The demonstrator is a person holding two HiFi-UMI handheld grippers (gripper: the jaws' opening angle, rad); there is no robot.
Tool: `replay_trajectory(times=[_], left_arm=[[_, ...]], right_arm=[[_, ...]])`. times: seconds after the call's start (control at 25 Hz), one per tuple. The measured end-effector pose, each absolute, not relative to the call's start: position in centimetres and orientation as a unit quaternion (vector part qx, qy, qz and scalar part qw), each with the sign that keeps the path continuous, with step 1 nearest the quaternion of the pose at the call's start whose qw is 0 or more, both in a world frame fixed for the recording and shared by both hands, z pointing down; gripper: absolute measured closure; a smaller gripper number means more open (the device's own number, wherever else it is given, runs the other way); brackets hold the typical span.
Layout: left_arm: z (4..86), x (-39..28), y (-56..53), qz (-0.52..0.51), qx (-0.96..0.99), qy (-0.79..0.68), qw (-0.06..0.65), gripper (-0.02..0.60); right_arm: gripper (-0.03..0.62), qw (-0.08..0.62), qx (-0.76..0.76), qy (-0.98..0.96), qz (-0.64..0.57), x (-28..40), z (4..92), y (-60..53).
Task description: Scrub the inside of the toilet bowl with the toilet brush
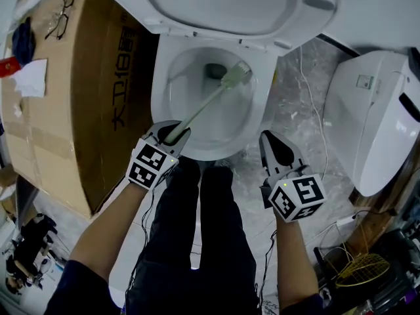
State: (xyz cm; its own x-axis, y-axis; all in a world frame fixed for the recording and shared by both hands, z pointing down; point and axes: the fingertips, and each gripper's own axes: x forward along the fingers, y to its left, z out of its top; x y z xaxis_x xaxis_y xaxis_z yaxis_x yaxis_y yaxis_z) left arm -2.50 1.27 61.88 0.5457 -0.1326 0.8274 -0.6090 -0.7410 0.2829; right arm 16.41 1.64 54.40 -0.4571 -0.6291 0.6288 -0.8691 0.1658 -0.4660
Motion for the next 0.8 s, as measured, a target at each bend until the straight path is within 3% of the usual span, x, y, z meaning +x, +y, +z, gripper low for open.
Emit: replay_trajectory(times=[0.8], left_arm=[[61.3, -2.6, 6.7, 0.428, 0.836, -0.173, 0.296, 0.497]], right_arm=[[0.591, 0.135, 0.527, -0.728, 0.416, 16.1, 54.1, 4.7]])
